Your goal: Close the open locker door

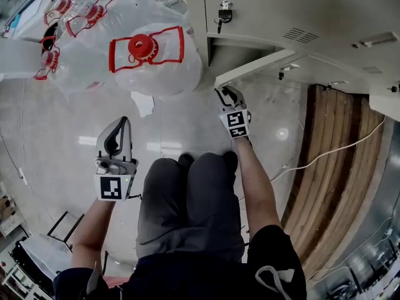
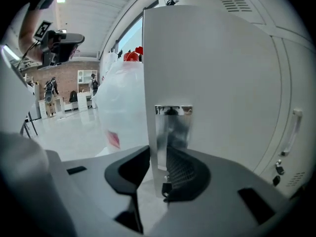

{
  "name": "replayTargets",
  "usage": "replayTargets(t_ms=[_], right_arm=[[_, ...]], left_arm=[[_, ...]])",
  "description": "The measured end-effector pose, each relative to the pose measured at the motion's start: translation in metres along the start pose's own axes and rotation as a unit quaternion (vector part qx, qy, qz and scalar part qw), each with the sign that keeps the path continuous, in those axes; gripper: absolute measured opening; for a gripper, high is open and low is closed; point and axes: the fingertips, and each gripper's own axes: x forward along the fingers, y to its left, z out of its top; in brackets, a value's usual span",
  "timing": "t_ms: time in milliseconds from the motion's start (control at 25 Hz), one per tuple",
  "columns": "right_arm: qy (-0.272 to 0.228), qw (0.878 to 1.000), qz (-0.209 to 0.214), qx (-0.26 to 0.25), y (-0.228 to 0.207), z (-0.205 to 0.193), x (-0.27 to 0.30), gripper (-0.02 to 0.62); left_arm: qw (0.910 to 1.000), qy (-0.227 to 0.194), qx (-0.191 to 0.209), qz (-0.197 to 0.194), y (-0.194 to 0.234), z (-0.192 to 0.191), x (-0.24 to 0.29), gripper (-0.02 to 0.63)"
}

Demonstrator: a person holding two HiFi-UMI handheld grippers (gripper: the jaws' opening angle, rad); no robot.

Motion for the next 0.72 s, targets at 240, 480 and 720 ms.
replayTargets(t_ms=[240,480,720], right_arm=[[-0.015,1.000,-0.014,0.003,-0.004,0.011,0.020,0.100],[-0.032,0.999,-0.009,0.003,-0.010,0.020,0.034,0.095],[-0.034,0.999,-0.002,-0.004,-0.016,0.027,0.047,0.087]], left_arm=[[0.9999,-0.001,-0.010,0.013,0.005,-0.017,0.002,0.003],[0.9997,-0.001,-0.011,0.022,0.012,-0.029,0.005,0.003],[0.9997,0.002,-0.009,0.024,0.017,-0.037,0.007,0.003]])
